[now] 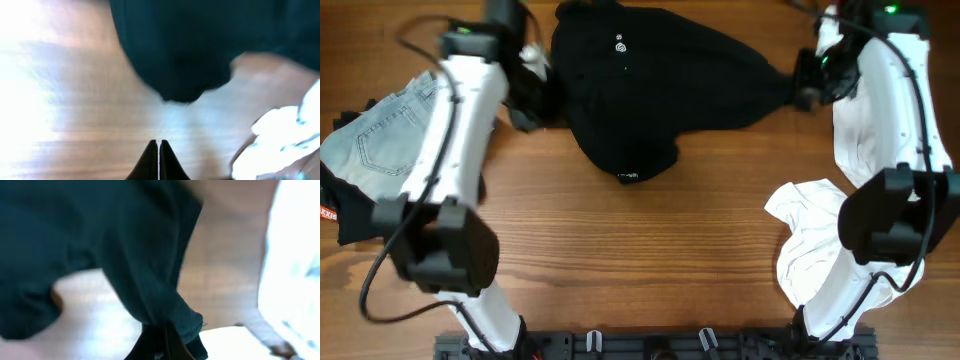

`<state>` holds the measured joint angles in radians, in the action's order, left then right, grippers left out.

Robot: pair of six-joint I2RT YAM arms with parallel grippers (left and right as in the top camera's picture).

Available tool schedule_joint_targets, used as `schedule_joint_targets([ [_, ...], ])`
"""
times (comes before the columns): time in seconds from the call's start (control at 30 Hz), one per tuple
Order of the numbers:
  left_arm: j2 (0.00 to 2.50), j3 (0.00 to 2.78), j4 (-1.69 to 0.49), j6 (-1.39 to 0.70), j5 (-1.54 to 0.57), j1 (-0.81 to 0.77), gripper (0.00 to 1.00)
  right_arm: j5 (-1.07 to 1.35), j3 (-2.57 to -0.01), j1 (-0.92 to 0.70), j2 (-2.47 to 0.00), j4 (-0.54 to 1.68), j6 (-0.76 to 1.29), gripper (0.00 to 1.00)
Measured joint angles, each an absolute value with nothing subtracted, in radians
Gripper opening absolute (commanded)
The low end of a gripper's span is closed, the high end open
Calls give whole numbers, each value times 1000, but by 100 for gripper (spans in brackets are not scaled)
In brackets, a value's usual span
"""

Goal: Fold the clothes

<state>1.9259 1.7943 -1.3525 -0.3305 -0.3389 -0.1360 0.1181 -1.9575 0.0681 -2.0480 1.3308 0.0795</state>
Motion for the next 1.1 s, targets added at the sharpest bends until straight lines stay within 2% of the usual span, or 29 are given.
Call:
schedule_joint_targets([
  [0.17, 1933, 1639, -1290, -320, -340, -197, 4, 149, -1842, 36, -2048, 1365, 73, 4],
  [0.23, 1933, 1619, -1245, -327, -342, -197, 7, 141, -1812, 36, -2048, 1363, 73, 4],
  [0.27, 1933, 1609, -1225, -332, -342, -196, 18, 123, -1803, 36, -2048, 1364, 76, 4],
  [0.3, 1933, 1589, -1194, -343, -342, -197, 40, 86, -1800, 36, -2048, 1364, 86, 4],
  [0.37, 1932, 1526, -1128, -357, -342, -200, 64, 21, -1800, 36, -2048, 1362, 110, 4],
  [0.43, 1932, 1467, -1041, -370, -342, -213, 80, -23, -1800, 36, -2048, 1356, 129, 4],
  [0.6, 1932, 1309, -778, -413, -342, -285, 80, -58, -1800, 36, -2048, 1349, 138, 4],
  [0.73, 1967, 1282, -702, -463, -338, -287, 79, -62, -1800, 36, -2048, 1349, 138, 4],
  [0.77, 1984, 1282, -686, -474, -338, -287, 72, -63, -1800, 36, -2048, 1349, 138, 4],
  [0.8, 1987, 1284, -658, -485, -336, -286, 51, -65, -1800, 36, -2048, 1348, 138, 4],
  [0.83, 1991, 1283, -639, -495, -335, -285, 23, -65, -1800, 36, -2048, 1346, 138, 4],
  [0.9, 2004, 1284, -620, -513, -334, -285, 7, -65, -1800, 36, -2048, 1347, 138, 4],
  [0.93, 2013, 1283, -625, -515, -334, -285, 4, -65, -1800, 36, -2048, 1346, 138, 4],
  [1.1, 2016, 1285, -735, -521, -308, -261, 4, -104, -1800, 47, -2048, 1354, 157, 4],
])
